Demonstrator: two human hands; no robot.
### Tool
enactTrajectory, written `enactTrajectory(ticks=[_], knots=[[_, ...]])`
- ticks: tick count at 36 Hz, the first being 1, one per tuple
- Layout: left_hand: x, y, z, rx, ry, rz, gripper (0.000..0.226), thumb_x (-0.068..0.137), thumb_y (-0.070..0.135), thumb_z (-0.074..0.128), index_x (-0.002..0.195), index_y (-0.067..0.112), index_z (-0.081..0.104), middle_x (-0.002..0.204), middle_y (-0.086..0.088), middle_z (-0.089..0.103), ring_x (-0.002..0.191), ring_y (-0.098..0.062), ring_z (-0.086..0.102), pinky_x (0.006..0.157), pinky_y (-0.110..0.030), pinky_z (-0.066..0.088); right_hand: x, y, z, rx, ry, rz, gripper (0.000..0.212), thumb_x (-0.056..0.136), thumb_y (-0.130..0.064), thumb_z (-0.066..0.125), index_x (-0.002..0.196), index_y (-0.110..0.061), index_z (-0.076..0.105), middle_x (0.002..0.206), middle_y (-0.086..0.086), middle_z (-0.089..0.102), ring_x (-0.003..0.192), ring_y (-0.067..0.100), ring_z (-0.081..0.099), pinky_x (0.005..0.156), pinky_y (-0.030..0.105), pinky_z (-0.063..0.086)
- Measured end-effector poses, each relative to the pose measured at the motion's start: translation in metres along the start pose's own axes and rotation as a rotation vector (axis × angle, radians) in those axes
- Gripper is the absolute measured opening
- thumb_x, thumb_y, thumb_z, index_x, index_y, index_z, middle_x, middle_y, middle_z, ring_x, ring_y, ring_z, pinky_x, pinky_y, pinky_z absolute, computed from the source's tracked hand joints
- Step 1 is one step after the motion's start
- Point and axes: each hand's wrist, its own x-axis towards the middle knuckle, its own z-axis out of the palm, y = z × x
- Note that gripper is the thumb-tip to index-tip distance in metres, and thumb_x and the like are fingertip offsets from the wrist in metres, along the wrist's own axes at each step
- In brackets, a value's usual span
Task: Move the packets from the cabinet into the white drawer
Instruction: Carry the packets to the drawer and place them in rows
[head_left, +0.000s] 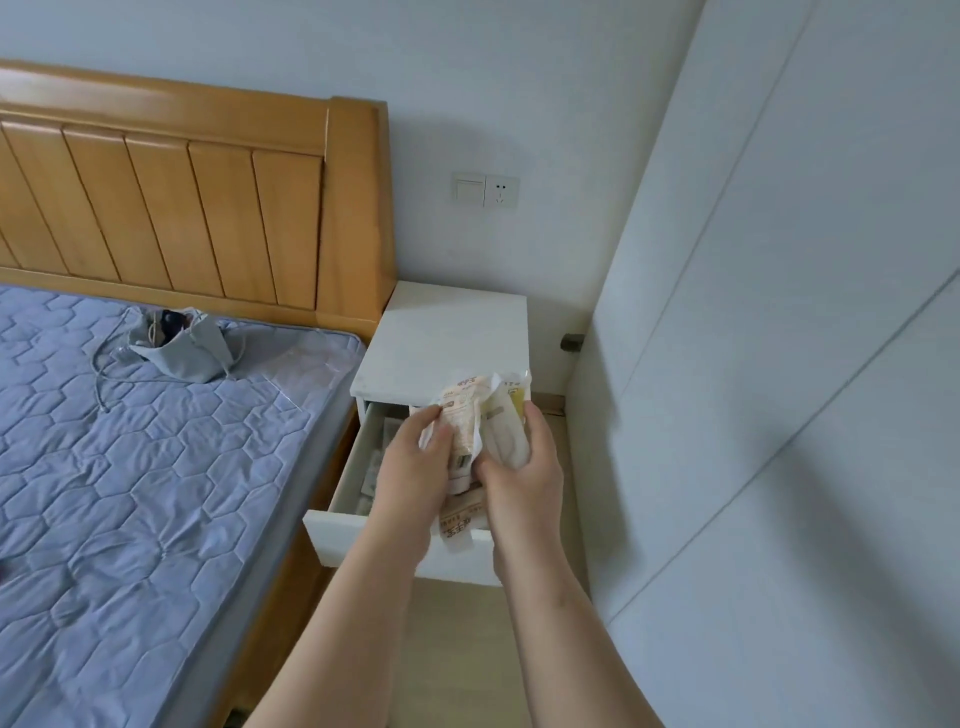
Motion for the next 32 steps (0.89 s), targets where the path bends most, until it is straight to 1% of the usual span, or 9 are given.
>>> enactTrajectory(ticks=[4,7,12,16,20,22,26,30,32], knots=[[0.07,0.01,0.015,-0.09,-0.131,-0.132,0.045,0.091,0.046,0.053,0.127,0.021,0.046,0.117,-0.002,0.06,0.102,-0.016,0.061,0.085,-0.035,0.053,0.062,0.004,0.027,-0.03,0.017,0.02,0.063,0.084,-0.007,0.06,0.139,-0.033,0.041,0.124,-0.014,0.054,0.117,0.01,0.054,0.098,0.036,0.048],[0.122,0.021,0.02,-0.126,-0.135,-0.209,0.049,0.085,0.039,0.064,0.122,0.024,0.035,0.097,0.004,0.053,0.084,-0.009,0.056,0.061,-0.024,0.047,0.107,0.003,0.052,-0.096,0.032,0.022,0.057,0.088,-0.016,0.06,0.138,-0.035,0.041,0.13,-0.01,0.056,0.115,0.01,0.056,0.096,0.033,0.049],[0.203,0.035,0.017,-0.133,-0.149,-0.286,0.055,0.079,0.026,0.061,0.127,0.008,0.04,0.076,-0.009,0.049,0.058,-0.019,0.047,0.051,-0.026,0.039,0.164,-0.002,0.084,-0.087,0.057,0.077,0.056,0.087,-0.014,0.061,0.135,-0.035,0.044,0.132,-0.01,0.054,0.119,0.011,0.053,0.099,0.036,0.047],[0.24,0.039,0.026,-0.079,-0.202,-0.286,0.057,0.072,0.028,0.052,0.125,0.007,0.048,0.091,-0.011,0.061,0.077,-0.025,0.059,0.072,-0.039,0.052,0.204,-0.003,0.089,-0.052,0.073,0.111,0.053,0.084,-0.01,0.061,0.13,-0.035,0.049,0.126,-0.01,0.057,0.115,0.012,0.057,0.096,0.039,0.05],[0.261,0.046,0.04,-0.091,-0.208,-0.284,0.049,0.078,0.047,0.062,0.116,0.019,0.05,0.104,-0.013,0.065,0.096,-0.031,0.065,0.09,-0.048,0.052,0.237,-0.012,0.083,0.085,0.003,0.21,0.028,0.088,-0.013,0.056,0.105,-0.035,0.059,0.095,-0.004,0.07,0.088,0.017,0.069,0.08,0.038,0.057],[0.27,0.052,0.048,-0.151,-0.191,-0.291,0.057,0.072,0.054,0.066,0.114,0.021,0.048,0.109,-0.015,0.063,0.1,-0.034,0.064,0.091,-0.053,0.051,0.254,-0.02,0.08,0.085,-0.049,0.239,0.018,0.091,-0.019,0.055,0.097,-0.036,0.058,0.094,-0.004,0.069,0.084,0.014,0.069,0.073,0.033,0.057],[0.284,0.066,0.06,-0.323,-0.203,-0.349,0.062,0.077,0.054,0.064,0.124,0.018,0.046,0.112,-0.016,0.063,0.098,-0.034,0.066,0.086,-0.054,0.053,0.284,-0.032,0.077,0.069,-0.095,0.234,0.013,0.094,-0.025,0.053,0.106,-0.028,0.058,0.096,-0.002,0.067,0.084,0.012,0.067,0.068,0.028,0.054],[0.289,0.069,0.067,-0.456,-0.252,-0.378,0.054,0.087,0.056,0.053,0.12,0.013,0.055,0.108,-0.015,0.068,0.093,-0.028,0.069,0.072,-0.04,0.055,0.301,-0.039,0.077,-0.014,-0.147,0.185,0.021,0.094,-0.025,0.051,0.115,-0.026,0.057,0.095,-0.002,0.066,0.084,0.01,0.066,0.064,0.021,0.049],[0.287,0.068,0.068,-0.563,-0.321,-0.414,0.056,0.09,0.058,0.043,0.12,0.014,0.06,0.108,-0.013,0.07,0.096,-0.026,0.069,0.075,-0.039,0.053,0.305,-0.038,0.077,-0.107,-0.169,0.149,0.023,0.094,-0.026,0.05,0.117,-0.025,0.055,0.096,-0.001,0.064,0.089,0.014,0.064,0.069,0.024,0.05]])
